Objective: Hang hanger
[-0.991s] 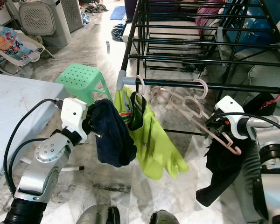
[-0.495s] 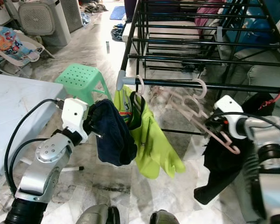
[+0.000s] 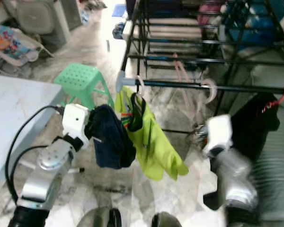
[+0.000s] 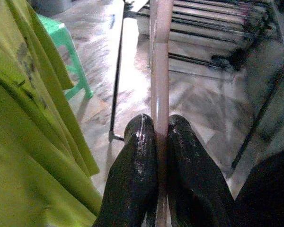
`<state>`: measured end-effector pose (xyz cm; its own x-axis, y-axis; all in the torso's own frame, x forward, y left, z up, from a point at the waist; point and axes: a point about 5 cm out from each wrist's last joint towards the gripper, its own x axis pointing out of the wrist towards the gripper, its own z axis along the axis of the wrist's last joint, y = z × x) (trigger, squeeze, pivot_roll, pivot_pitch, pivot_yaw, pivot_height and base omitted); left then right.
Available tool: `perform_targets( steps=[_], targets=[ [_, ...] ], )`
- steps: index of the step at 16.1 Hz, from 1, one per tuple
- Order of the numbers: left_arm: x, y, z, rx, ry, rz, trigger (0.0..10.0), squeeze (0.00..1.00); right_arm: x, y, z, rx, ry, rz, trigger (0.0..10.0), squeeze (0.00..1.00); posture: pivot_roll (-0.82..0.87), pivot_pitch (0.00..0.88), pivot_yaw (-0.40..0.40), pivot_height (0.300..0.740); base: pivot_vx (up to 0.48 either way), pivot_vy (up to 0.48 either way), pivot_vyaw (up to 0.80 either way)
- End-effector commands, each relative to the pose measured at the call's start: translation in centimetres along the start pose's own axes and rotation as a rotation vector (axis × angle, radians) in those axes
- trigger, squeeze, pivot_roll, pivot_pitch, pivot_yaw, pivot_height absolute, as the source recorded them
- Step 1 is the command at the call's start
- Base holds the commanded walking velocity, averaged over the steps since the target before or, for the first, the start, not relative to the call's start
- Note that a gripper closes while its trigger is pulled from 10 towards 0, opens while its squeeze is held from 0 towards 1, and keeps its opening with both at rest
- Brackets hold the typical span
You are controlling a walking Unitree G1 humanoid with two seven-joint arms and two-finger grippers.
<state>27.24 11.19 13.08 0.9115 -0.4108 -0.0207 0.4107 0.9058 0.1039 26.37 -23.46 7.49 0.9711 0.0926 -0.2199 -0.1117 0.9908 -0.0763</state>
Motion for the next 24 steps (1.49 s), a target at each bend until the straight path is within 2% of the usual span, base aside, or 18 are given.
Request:
perform_targets(
  steps=[1,2,3,4,5,8,10,12,13,14,15,16,17,24],
  targets=[
    [0.2,0.1,0.5,0.015,-0.025,0.008,10.0,0.0,-0.6,0.0,1.7,-0.018,-0.094,-0.108,0.0,0.0,-0.06,0.049,0.036,0.74,0.0,0.0,0.0],
    [0.3,0.1,0.5,0.013,-0.027,0.009,10.0,0.0,-1.1,1.0,1.2,-0.002,-0.1,-0.146,0.0,0.0,-0.06,0.049,0.036,0.74,0.0,0.0,0.0],
    [0.4,0.0,0.5,0.012,-0.027,0.009,10.0,0.0,-1.5,2.2,1.1,0.054,-0.111,-0.186,1.0,0.0,-0.06,0.046,0.036,0.74,0.0,0.0,0.0],
    [0.4,0.0,0.6,0.01,-0.029,0.007,10.0,0.0,-1.9,2.7,1.3,0.051,-0.104,-0.234,6.6,0.0,-0.06,0.043,0.035,0.74,0.0,0.0,0.0],
    [0.5,-0.1,0.6,0.01,-0.03,0.007,10.0,0.0,-2.1,2.9,1.3,0.066,-0.1,-0.244,10.0,0.0,-0.06,0.043,0.032,0.74,-0.24,0.0,0.0],
    [0.5,-0.3,0.5,0.007,-0.031,0.009,10.0,0.0,-2.2,3.2,0.7,0.147,-0.029,-0.289,10.0,0.0,-0.06,0.04,0.024,0.74,-0.299,0.0,0.0],
    [0.6,-0.3,0.5,0.006,-0.032,0.008,10.0,0.0,-1.8,3.6,1.1,0.15,-0.034,-0.275,10.0,0.0,-0.06,0.041,0.021,0.74,-0.334,0.0,0.0],
    [0.6,-0.2,0.6,0.008,-0.034,0.009,10.0,0.0,-1.8,4.0,1.2,0.178,0.002,-0.297,10.0,0.0,-0.06,0.041,0.021,0.74,-0.334,0.0,0.0],
    [0.6,-0.2,0.6,0.01,-0.035,0.007,10.0,0.0,-1.8,3.9,1.3,0.137,-0.016,-0.319,10.0,0.0,-0.06,0.041,0.021,0.74,-0.334,0.0,0.0],
    [0.7,-0.2,0.6,0.011,-0.035,0.005,10.0,0.0,-1.8,3.9,1.0,0.16,0.009,-0.344,10.0,0.0,-0.05,0.034,0.025,0.74,-0.337,0.0,0.0],
    [0.8,-0.2,0.6,0.013,-0.037,0.002,10.0,0.0,-1.8,3.6,0.7,0.193,0.032,-0.368,10.0,0.0,-0.05,0.033,0.026,0.74,-0.334,0.0,0.0],
    [0.8,-0.2,0.7,0.014,-0.038,0.001,10.0,0.0,-1.8,3.4,0.7,0.174,0.037,-0.382,10.0,0.0,-0.05,0.033,0.026,0.74,-0.334,0.0,0.0],
    [0.8,-0.2,0.7,0.015,-0.038,-0.001,10.0,0.0,-1.8,3.2,0.6,0.199,0.048,-0.404,10.0,0.0,-0.05,0.032,0.028,0.74,-0.334,0.0,0.0],
    [0.9,-0.5,0.5,0.018,-0.037,-0.02,10.0,0.0,-1.6,2.0,0.9,0.197,0.036,-0.438,10.0,0.0,-0.05,0.025,0.027,0.74,-0.332,0.0,0.0]
  ],
)
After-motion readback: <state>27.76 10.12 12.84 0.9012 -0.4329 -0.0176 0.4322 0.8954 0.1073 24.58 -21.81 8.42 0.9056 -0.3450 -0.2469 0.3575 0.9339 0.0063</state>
